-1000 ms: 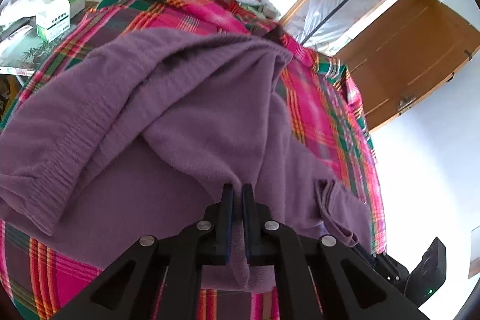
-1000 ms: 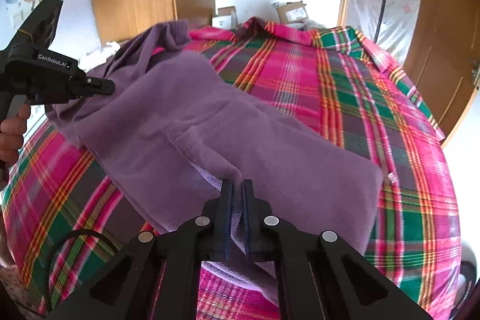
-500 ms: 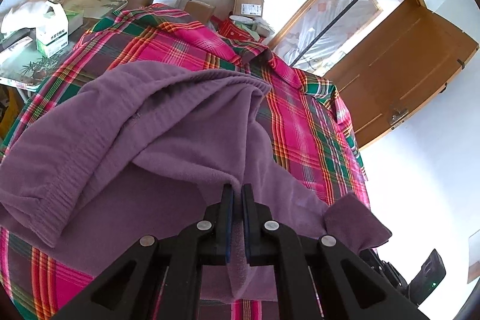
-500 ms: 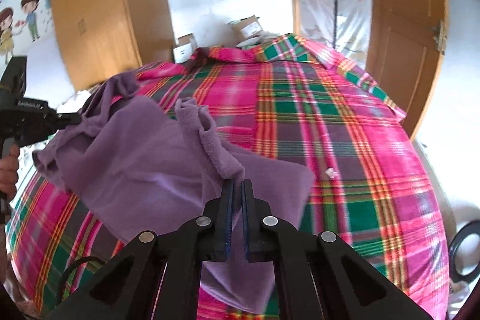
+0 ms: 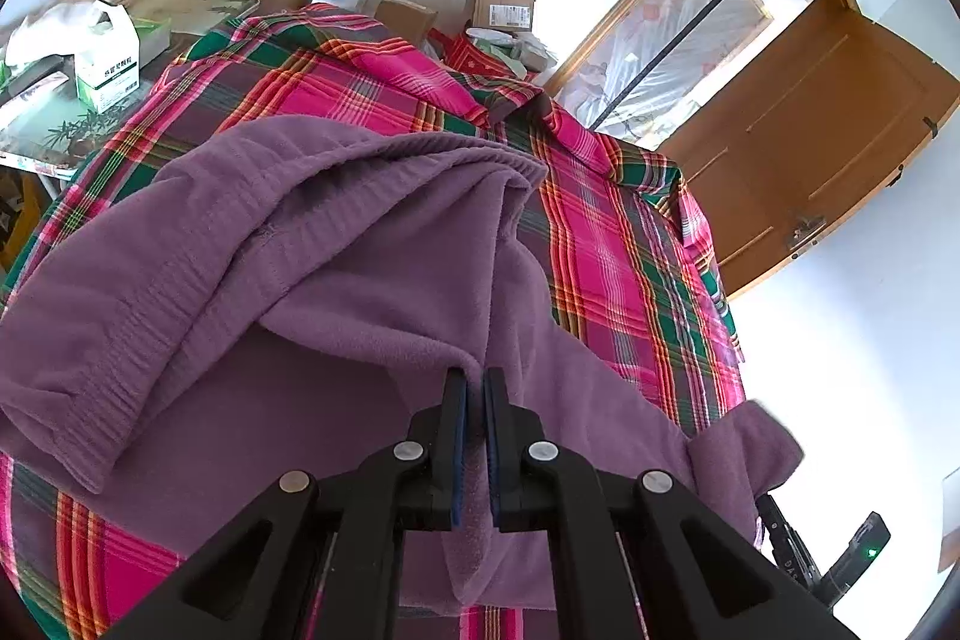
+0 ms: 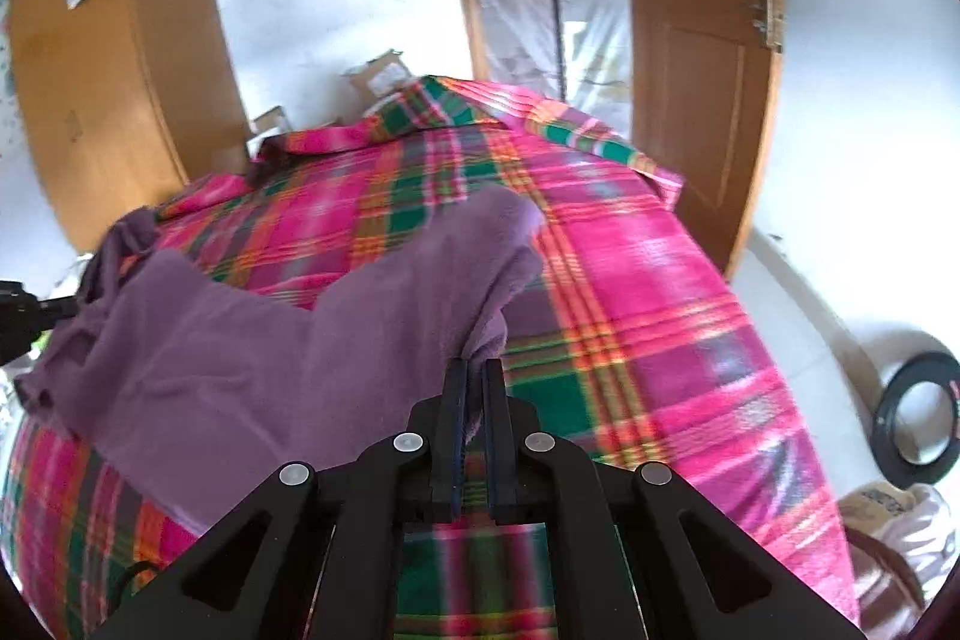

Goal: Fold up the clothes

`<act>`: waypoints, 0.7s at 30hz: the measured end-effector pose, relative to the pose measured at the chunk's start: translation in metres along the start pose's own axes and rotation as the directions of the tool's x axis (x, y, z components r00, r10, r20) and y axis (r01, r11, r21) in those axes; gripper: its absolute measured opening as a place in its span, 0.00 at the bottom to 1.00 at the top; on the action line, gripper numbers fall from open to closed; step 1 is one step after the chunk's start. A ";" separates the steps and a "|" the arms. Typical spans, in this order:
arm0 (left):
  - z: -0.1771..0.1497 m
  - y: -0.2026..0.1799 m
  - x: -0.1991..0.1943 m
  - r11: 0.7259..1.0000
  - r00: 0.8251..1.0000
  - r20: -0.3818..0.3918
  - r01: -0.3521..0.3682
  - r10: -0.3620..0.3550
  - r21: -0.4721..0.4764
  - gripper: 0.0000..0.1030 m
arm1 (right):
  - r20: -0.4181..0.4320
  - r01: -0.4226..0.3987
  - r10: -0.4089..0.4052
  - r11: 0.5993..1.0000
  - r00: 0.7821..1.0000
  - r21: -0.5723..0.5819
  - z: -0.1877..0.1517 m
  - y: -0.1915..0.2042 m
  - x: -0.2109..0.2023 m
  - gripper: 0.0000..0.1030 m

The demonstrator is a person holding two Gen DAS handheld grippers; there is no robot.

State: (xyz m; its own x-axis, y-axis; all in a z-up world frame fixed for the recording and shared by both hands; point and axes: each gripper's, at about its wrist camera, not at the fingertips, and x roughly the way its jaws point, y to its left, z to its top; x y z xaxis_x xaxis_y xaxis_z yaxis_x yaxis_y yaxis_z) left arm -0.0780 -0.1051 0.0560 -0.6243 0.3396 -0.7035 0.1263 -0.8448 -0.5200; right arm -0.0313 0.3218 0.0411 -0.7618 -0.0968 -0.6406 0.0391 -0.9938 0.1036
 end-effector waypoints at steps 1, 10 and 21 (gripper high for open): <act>0.001 0.000 -0.001 1.000 1.000 0.003 0.002 -0.002 -0.002 0.05 | -0.002 0.015 -0.015 1.000 1.000 0.006 0.000 -0.004 0.001 0.05; 0.012 -0.005 -0.011 1.000 0.999 0.044 0.020 -0.019 -0.017 0.05 | -0.042 0.081 -0.080 0.996 0.996 0.025 -0.010 -0.019 0.002 0.05; 0.020 -0.007 -0.020 0.998 0.995 0.084 0.048 -0.044 -0.044 0.05 | -0.019 0.049 -0.049 0.998 0.999 0.029 -0.013 -0.021 -0.016 0.07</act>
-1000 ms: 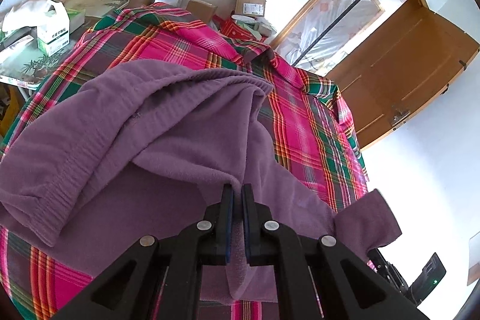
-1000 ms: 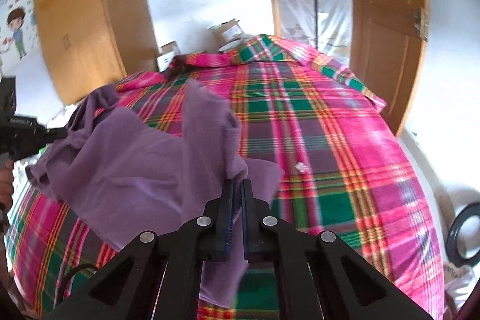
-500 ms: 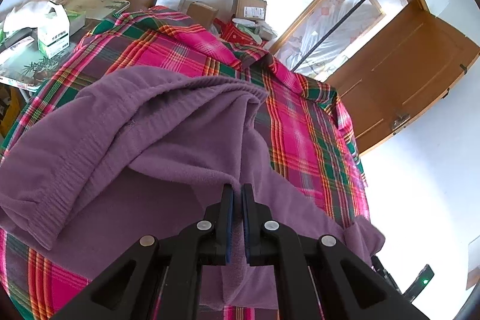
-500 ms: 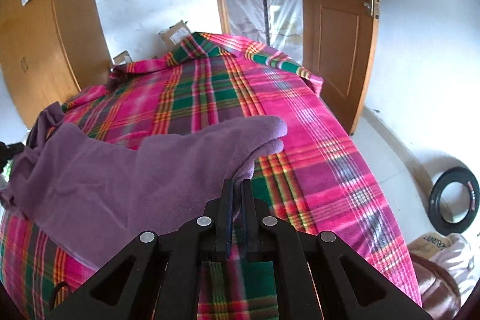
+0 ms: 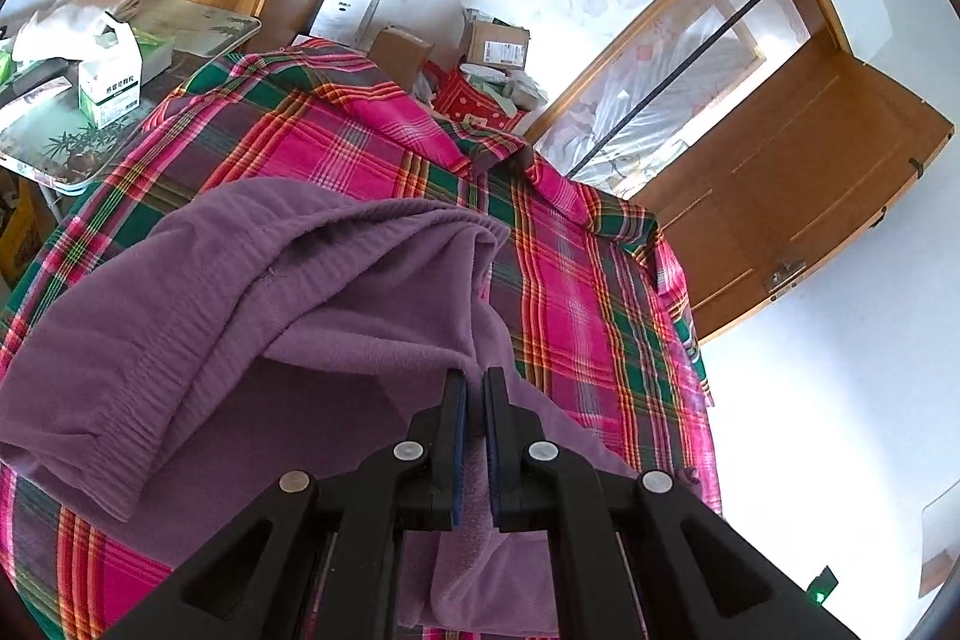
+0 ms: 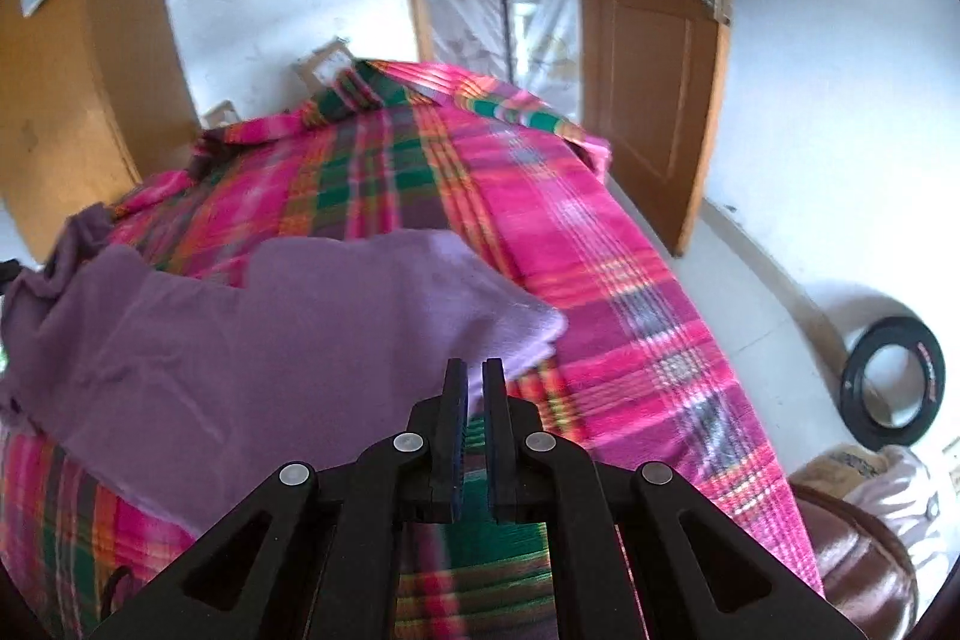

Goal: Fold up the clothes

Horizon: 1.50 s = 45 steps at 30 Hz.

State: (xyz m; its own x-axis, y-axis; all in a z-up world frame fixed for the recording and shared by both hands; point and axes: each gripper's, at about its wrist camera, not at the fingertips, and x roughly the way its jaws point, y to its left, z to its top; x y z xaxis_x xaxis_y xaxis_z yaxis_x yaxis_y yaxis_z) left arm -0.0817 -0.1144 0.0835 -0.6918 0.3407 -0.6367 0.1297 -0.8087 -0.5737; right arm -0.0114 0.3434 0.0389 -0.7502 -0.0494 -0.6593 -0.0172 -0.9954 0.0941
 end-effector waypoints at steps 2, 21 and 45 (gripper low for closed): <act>0.002 -0.002 -0.002 1.000 1.000 0.007 0.003 -0.003 0.002 0.05 | 0.014 -0.059 0.060 0.998 0.998 -0.036 0.000 0.013 -0.007 0.07; 0.034 -0.021 -0.005 0.999 0.997 0.060 0.044 -0.044 -0.002 0.05 | -0.210 -0.480 0.431 0.804 0.877 -0.352 -0.025 0.154 0.012 0.46; 0.062 -0.021 0.015 0.999 0.997 0.061 0.041 -0.042 0.021 0.05 | -0.024 -0.166 0.167 0.937 0.986 -0.308 0.044 0.130 0.033 0.04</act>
State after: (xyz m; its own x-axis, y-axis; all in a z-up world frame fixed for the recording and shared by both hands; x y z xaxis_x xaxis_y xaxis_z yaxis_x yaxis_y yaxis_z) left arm -0.1391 -0.1222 0.1177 -0.7388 0.3443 -0.5793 0.0862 -0.8043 -0.5879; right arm -0.0676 0.2161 0.0621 -0.7265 -0.2167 -0.6521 0.3122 -0.9495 -0.0323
